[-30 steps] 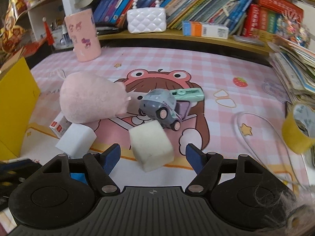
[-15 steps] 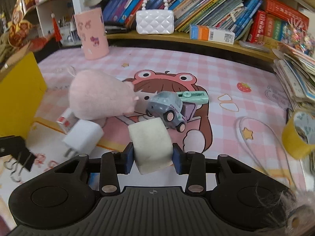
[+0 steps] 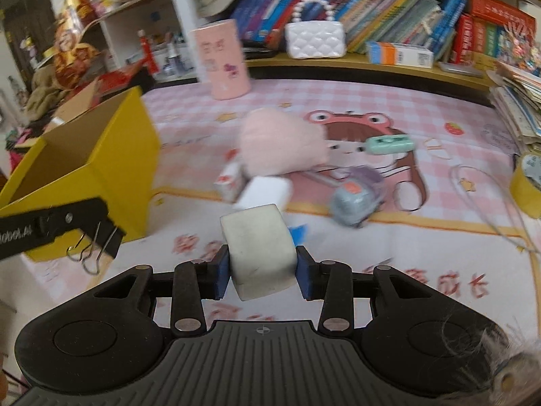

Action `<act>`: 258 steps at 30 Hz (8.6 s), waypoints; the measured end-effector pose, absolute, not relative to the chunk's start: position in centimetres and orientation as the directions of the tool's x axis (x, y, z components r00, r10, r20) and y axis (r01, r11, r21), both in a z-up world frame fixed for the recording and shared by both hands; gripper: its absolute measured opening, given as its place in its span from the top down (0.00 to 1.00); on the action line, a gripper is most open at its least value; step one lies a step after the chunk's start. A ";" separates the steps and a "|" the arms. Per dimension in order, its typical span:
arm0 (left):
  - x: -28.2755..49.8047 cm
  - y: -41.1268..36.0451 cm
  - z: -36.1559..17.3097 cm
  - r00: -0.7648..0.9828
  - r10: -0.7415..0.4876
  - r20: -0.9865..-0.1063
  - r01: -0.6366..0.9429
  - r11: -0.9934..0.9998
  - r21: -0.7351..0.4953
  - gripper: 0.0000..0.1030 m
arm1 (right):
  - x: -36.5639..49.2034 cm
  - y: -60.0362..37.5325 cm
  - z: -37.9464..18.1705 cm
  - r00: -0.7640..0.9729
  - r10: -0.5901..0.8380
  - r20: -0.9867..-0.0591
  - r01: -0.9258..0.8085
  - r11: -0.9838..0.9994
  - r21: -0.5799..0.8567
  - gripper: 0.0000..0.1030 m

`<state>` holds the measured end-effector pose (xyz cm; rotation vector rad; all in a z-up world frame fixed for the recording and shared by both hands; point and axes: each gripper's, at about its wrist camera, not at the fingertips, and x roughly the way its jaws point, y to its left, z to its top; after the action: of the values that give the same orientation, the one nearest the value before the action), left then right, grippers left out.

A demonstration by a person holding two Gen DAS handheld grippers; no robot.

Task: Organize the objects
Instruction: 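Carry the binder clip and foam cube over the yellow box with both grippers, then open the left gripper into the box while the right releases the foam cube, then withdraw both open grippers from the box toward the mat, then move both open grippers toward the blue piece and grey toy car, then grasp the blue plastic piece with the left gripper while the right grasps the grey toy car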

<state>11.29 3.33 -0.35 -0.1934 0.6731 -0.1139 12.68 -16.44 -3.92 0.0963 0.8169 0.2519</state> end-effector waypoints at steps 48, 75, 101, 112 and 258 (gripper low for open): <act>2.8 19.2 3.2 0.880 -0.069 -0.471 -0.044 0.973 -0.226 0.84 | 6.3 1.2 -0.7 0.725 0.323 -0.609 -0.309 0.942 0.132 0.65; 16.8 17.9 -0.1 0.813 0.075 -0.578 -0.144 0.987 -0.075 0.84 | 20.2 5.4 -2.3 0.637 0.441 -0.633 -0.571 0.821 -0.003 0.65; 18.6 17.8 -1.6 0.776 0.120 -0.619 -0.174 0.984 -0.027 0.83 | 24.0 6.8 -4.5 0.499 0.470 -0.729 -0.635 0.770 0.062 0.64; 15.9 18.2 1.1 0.845 0.139 -0.516 -0.196 0.979 -0.058 0.62 | 21.7 5.5 -1.6 0.607 0.498 -0.619 -0.600 0.799 0.054 0.51; 17.6 -9.4 -7.8 0.592 -0.162 -0.789 0.131 0.986 -0.104 0.62 | 21.5 -25.4 -6.8 0.668 0.116 -0.735 -0.067 0.993 0.096 0.22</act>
<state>17.62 -9.38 -7.77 -0.0355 0.9214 -0.1705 21.52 -25.42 -6.78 0.0628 0.8336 0.1030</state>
